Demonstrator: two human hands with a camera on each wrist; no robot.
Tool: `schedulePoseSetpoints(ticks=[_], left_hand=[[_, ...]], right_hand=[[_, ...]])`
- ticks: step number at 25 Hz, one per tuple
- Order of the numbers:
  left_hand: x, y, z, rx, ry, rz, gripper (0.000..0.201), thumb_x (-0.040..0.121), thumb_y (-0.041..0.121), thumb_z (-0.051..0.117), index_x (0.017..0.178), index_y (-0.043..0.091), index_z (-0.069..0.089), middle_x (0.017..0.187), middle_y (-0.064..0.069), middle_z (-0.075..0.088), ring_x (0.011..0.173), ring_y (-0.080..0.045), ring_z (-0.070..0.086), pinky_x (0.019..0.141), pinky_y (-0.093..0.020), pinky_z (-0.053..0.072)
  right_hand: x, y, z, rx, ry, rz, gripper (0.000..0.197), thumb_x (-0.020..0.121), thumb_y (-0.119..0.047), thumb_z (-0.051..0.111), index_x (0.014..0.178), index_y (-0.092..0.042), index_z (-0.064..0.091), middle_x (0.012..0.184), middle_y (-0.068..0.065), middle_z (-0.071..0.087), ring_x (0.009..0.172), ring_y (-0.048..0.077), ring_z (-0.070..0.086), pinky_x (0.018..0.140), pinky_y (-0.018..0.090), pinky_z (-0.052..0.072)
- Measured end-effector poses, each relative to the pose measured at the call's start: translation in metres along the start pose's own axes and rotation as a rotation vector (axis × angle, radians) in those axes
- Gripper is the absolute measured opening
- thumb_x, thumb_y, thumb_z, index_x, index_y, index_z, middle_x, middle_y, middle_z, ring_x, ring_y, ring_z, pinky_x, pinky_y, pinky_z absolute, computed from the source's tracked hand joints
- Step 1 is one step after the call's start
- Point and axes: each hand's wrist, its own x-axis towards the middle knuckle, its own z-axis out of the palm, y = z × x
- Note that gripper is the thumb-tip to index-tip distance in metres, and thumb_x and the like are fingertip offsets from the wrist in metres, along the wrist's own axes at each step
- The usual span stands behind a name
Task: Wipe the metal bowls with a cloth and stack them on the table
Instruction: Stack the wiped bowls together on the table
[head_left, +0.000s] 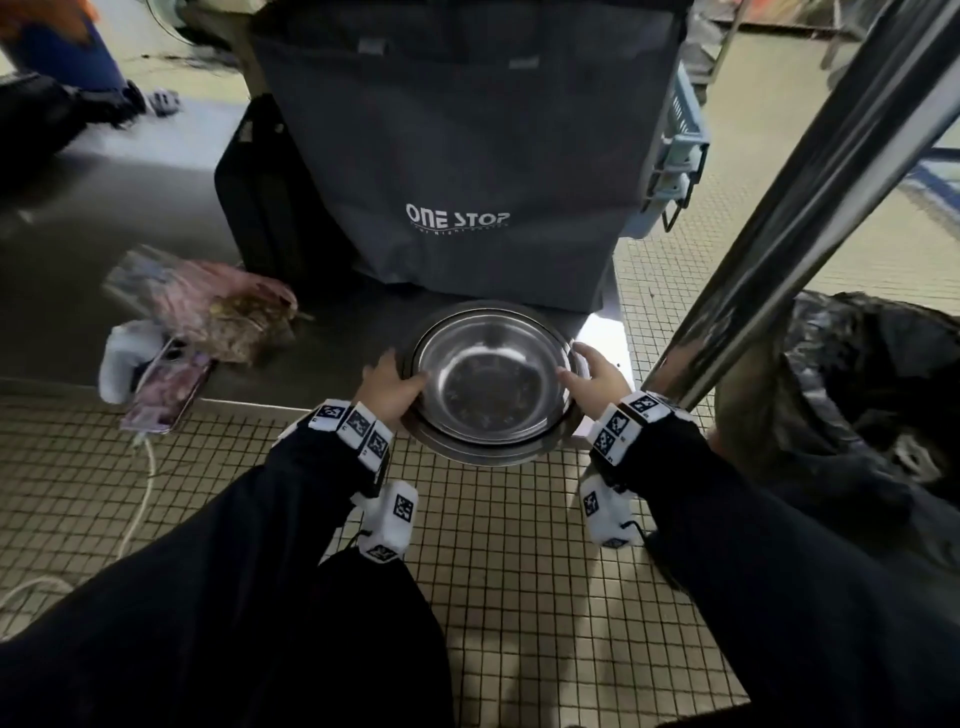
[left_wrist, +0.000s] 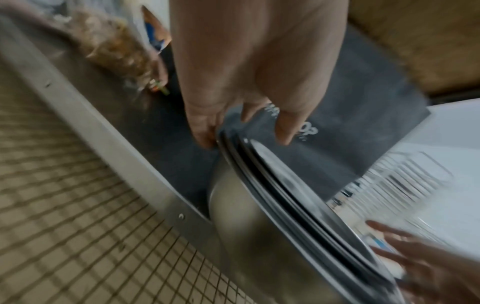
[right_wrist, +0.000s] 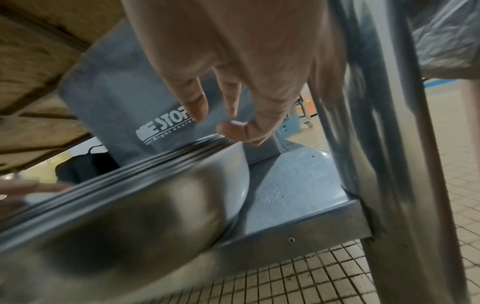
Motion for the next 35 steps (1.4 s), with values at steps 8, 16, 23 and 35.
schedulePoseSetpoints(ticks=[8, 16, 23, 35], left_hand=[[-0.041, -0.006, 0.010, 0.464, -0.303, 0.312, 0.102, 0.087, 0.057, 0.057, 0.154, 0.023, -0.011, 0.158, -0.006, -0.028, 0.145, -0.031, -0.024, 0.118, -0.048, 0.000], [-0.035, -0.012, 0.011, 0.619, -0.375, 0.333, 0.100, 0.089, 0.050, 0.060, 0.154, 0.020, -0.010, 0.155, -0.005, -0.035, 0.144, -0.027, -0.026, 0.118, -0.046, -0.003], [-0.015, -0.004, 0.012, 0.624, -0.307, 0.308, 0.103, 0.090, 0.050, 0.058, 0.152, 0.017, -0.017, 0.157, -0.002, -0.029, 0.146, -0.023, -0.022, 0.116, -0.055, -0.008], [0.026, 0.020, 0.011, 0.644, -0.279, 0.270, 0.105, 0.087, 0.047, 0.064, 0.153, 0.013, -0.010, 0.160, -0.002, -0.022, 0.149, -0.024, -0.014, 0.116, -0.057, 0.000]], right_hand=[[-0.072, 0.013, 0.033, -0.455, 0.046, -0.263, 0.066, 0.096, -0.052, 0.036, 0.150, -0.037, 0.002, 0.159, 0.001, -0.006, 0.146, 0.025, -0.004, 0.115, 0.041, 0.003], [-0.068, 0.039, 0.048, -0.699, -0.043, -0.224, 0.069, 0.085, -0.065, -0.002, 0.142, -0.035, -0.025, 0.153, 0.004, -0.025, 0.145, 0.020, -0.015, 0.116, 0.040, -0.004], [-0.036, 0.025, 0.037, -0.705, -0.137, -0.215, 0.071, 0.093, -0.061, 0.012, 0.145, -0.028, -0.023, 0.156, 0.006, -0.021, 0.145, 0.018, -0.014, 0.117, 0.043, 0.002], [0.009, 0.011, 0.033, -0.648, -0.184, -0.183, 0.075, 0.094, -0.060, 0.022, 0.148, -0.026, -0.017, 0.156, 0.003, -0.021, 0.145, 0.019, -0.015, 0.116, 0.048, 0.021]])
